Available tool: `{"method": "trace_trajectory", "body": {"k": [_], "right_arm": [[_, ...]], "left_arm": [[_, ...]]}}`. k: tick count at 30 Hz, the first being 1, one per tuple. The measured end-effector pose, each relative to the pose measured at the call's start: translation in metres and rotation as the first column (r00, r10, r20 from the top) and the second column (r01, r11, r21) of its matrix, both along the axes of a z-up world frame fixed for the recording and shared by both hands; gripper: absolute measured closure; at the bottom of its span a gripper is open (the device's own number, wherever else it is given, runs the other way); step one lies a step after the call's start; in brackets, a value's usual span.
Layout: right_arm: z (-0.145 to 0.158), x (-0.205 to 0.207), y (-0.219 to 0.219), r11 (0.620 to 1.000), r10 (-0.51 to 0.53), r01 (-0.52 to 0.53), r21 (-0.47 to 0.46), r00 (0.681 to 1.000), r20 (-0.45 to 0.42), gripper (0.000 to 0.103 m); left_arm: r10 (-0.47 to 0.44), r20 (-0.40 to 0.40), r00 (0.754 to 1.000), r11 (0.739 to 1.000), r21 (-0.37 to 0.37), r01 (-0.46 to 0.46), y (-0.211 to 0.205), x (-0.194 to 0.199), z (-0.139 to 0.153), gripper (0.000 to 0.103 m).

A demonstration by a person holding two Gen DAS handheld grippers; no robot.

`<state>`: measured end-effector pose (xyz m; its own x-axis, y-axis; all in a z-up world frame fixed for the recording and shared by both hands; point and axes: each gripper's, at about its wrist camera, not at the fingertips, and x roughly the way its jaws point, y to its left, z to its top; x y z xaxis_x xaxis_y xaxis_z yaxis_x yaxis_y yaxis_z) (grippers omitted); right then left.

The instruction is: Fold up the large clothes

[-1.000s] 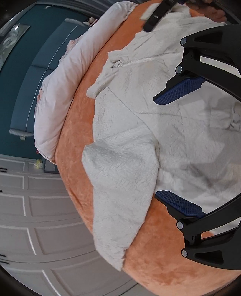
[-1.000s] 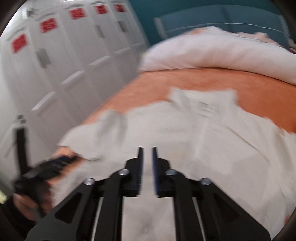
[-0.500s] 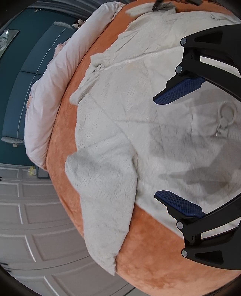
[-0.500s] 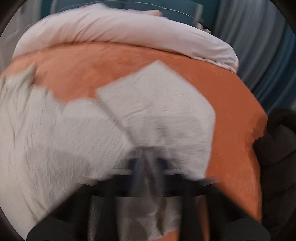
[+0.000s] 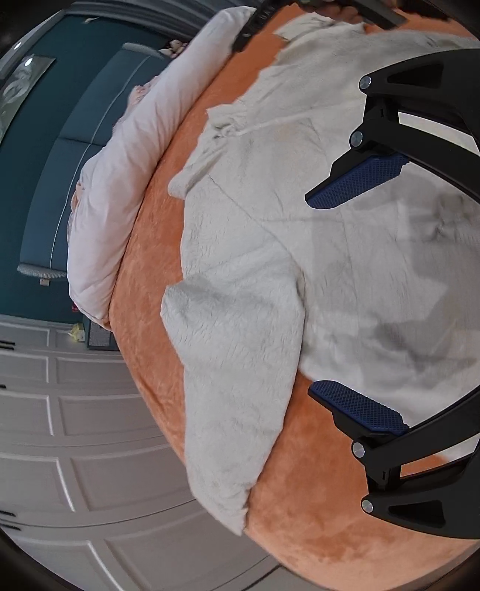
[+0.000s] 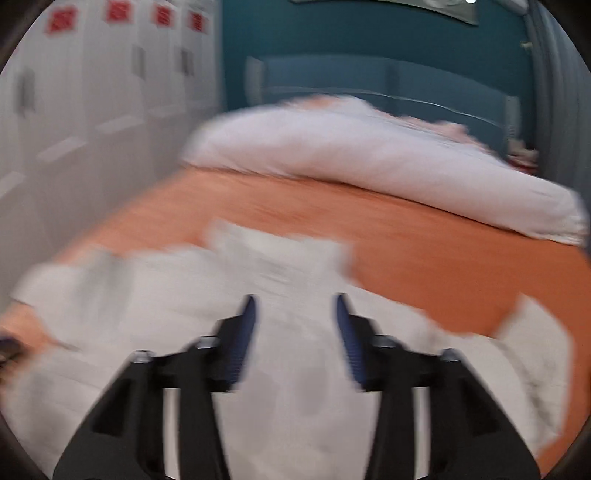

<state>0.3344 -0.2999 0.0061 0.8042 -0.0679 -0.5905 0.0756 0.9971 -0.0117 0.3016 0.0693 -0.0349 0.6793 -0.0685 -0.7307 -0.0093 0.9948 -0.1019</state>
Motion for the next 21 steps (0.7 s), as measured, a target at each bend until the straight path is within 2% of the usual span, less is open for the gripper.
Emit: {"method": "trace_trajectory", "body": {"k": [1,2,3,4,6,8,10,11,12,14,15,16,18,19,20,21], "right_arm": [[-0.011,-0.005,-0.034,0.995,-0.093,0.091,-0.052,0.995,-0.037,0.053],[-0.016,-0.009,-0.056,0.983,-0.164,0.158,-0.099,0.984,-0.063,0.047],[-0.024,-0.014,-0.086,0.966,-0.232,0.219,-0.134,0.969,-0.089,0.036],[-0.035,-0.019,-0.125,0.94,-0.316,0.293,-0.172,0.941,-0.123,0.033],[-0.051,-0.026,-0.171,0.903,-0.408,0.37,-0.216,0.897,-0.171,0.032],[-0.073,-0.029,-0.216,0.878,-0.473,0.43,-0.212,0.847,-0.243,0.032],[-0.088,-0.032,-0.247,0.865,-0.502,0.471,-0.173,0.814,-0.293,0.043],[-0.093,-0.032,-0.258,0.858,-0.513,0.49,-0.153,0.804,-0.302,0.063],[-0.091,-0.035,-0.267,0.855,-0.515,0.504,-0.117,0.804,-0.296,0.084],[-0.068,-0.038,-0.262,0.859,-0.5,0.512,-0.012,0.833,-0.236,0.092],[-0.055,-0.04,-0.249,0.873,-0.474,0.487,0.031,0.861,-0.183,0.093],[-0.029,-0.04,-0.227,0.905,-0.41,0.418,0.079,0.906,-0.103,0.094],[0.01,-0.037,-0.177,0.952,-0.26,0.256,0.167,0.966,0.002,0.094],[0.023,-0.034,-0.155,0.962,-0.19,0.178,0.206,0.981,0.039,0.094],[0.038,-0.028,-0.116,0.964,-0.073,0.047,0.263,0.993,0.089,0.094],[0.043,-0.023,-0.087,0.951,0.016,-0.05,0.304,0.993,0.113,0.093]], "left_arm": [[-0.004,-0.005,1.0,1.0,0.017,0.004,0.002,0.0,-0.003,0.011],[-0.002,-0.012,1.0,0.999,0.032,0.003,0.006,0.0,-0.007,0.011],[0.001,-0.021,1.0,0.999,0.033,0.0,0.008,-0.001,-0.011,0.011],[0.006,-0.033,0.999,1.0,0.027,-0.006,0.009,-0.001,-0.015,0.011],[0.016,-0.05,0.999,1.0,0.014,-0.015,0.008,-0.003,-0.023,0.011],[0.022,-0.068,0.997,1.0,-0.001,-0.022,0.001,-0.006,-0.03,0.011],[0.019,-0.086,0.996,1.0,-0.02,-0.02,-0.01,-0.009,-0.034,0.011],[0.013,-0.091,0.996,1.0,-0.026,-0.016,-0.013,-0.011,-0.036,0.011],[0.005,-0.096,0.995,1.0,-0.029,-0.008,-0.018,-0.011,-0.036,0.011],[-0.015,-0.1,0.995,1.0,-0.024,0.013,-0.027,-0.009,-0.036,0.011],[-0.023,-0.097,0.995,1.0,-0.02,0.021,-0.03,-0.008,-0.035,0.011],[-0.027,-0.09,0.996,1.0,-0.016,0.026,-0.031,-0.006,-0.034,0.011],[-0.028,-0.069,0.997,0.999,-0.021,0.027,-0.031,-0.002,-0.029,0.011],[-0.027,-0.061,0.998,0.999,-0.031,0.025,-0.029,0.0,-0.026,0.011],[-0.025,-0.055,0.998,0.999,-0.048,0.022,-0.028,0.002,-0.023,0.011],[-0.021,-0.052,0.998,0.998,-0.067,0.017,-0.028,0.003,-0.021,0.011]]}}
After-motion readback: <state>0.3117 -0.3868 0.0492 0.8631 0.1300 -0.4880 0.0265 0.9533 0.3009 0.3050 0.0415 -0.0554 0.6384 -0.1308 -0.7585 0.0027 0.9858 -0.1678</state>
